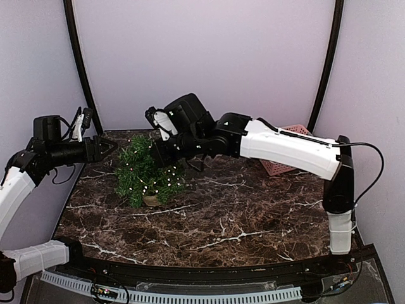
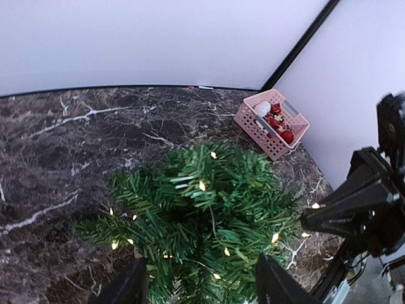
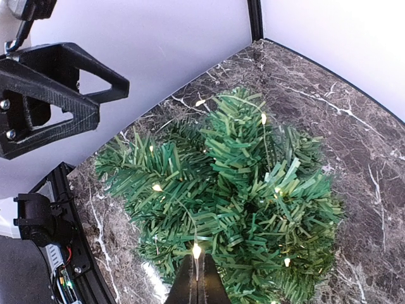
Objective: Decorate the small christmas tree
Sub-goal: Wrap the side of the string light in the gap of the branches.
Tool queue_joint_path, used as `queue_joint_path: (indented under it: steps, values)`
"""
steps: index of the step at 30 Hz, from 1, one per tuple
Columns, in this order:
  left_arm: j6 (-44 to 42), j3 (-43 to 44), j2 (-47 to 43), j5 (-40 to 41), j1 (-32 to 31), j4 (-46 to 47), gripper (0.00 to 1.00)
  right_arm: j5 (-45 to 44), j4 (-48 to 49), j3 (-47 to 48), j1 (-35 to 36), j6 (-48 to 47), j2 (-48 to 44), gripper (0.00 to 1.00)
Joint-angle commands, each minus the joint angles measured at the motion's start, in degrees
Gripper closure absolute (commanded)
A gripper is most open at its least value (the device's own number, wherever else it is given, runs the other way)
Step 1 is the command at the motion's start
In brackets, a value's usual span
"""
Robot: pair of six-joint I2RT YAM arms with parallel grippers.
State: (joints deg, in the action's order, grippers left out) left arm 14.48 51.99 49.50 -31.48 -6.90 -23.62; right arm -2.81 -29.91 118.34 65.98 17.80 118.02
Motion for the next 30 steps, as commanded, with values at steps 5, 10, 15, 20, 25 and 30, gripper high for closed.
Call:
queue_joint_path:
  steps: [5, 10, 15, 20, 25, 30]
  values:
    - [-3.59, 0.31, -1.0, -14.47, 0.39, 3.09, 0.24, 0.57, 5.75, -3.6, -1.83, 1.9, -4.35, 1.0]
    - [-4.16, -0.34, -0.1, -12.79, 0.39, 2.76, 0.2, 2.54, 9.49, -5.34, -2.17, 4.39, -3.87, 1.0]
    - [-4.29, -1.05, 0.81, -12.77, 0.35, 3.31, 0.18, 3.01, 10.92, -6.89, -2.25, 3.21, -3.49, 1.0]
    - [-4.46, -1.72, 1.29, -11.45, 0.38, 3.43, 0.24, 1.24, 10.85, -8.21, -2.34, 1.8, -2.94, 1.0]
    - [-4.14, -2.6, 1.31, -11.13, 0.38, 4.06, 0.33, 0.63, 11.14, -9.06, -2.48, 2.85, -2.41, 1.0]
    - [-3.6, -3.56, 1.22, -11.27, 0.33, 4.75, 0.48, 0.16, 12.44, -11.21, -2.47, 4.86, -3.01, 1.0]
